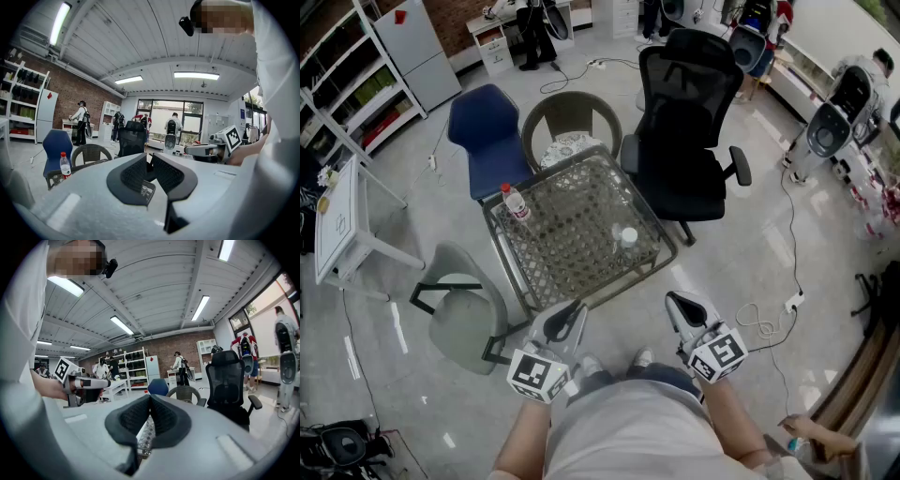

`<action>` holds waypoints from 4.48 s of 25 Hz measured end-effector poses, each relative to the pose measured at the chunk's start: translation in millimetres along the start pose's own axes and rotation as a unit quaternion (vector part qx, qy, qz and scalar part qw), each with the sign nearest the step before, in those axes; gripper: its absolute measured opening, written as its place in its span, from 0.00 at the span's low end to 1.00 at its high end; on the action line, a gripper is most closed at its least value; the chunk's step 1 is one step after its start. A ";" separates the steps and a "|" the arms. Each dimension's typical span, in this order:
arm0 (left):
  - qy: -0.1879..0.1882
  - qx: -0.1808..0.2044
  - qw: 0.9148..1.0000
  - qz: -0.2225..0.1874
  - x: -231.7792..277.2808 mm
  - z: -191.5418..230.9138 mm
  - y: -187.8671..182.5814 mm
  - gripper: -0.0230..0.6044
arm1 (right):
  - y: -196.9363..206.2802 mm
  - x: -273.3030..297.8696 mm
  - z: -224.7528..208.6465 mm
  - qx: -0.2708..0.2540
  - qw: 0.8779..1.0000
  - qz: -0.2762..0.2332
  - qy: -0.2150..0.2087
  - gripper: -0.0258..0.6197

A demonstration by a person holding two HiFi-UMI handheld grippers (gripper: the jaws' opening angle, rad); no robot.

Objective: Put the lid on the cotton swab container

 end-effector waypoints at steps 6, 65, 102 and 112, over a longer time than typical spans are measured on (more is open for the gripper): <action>0.005 -0.009 1.000 0.008 -7.3 6.8 4.5 0.11 | -3.3 11.4 12.2 0.007 1.000 -0.004 0.002 0.04; 0.070 -0.048 0.985 0.151 205.1 185.9 7.8 0.10 | 41.5 211.2 -116.0 0.032 0.994 0.096 0.033 0.04; -0.169 -0.146 0.929 0.296 298.4 195.9 145.1 0.10 | 255.4 278.5 -184.2 -0.055 0.901 0.253 -0.348 0.25; -0.174 -0.159 0.910 0.342 309.1 201.0 184.0 0.10 | 301.2 279.9 -172.8 -0.092 0.864 0.292 -0.399 0.36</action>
Point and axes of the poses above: the fingertips, and each gripper's own axes: x forward along the fingers, z to its left, y out of its underside, the point moved 5 cm from there along -x, backward along the fingers, and after that the axes turned 9 degrees about -x, right-handed, at the moved point
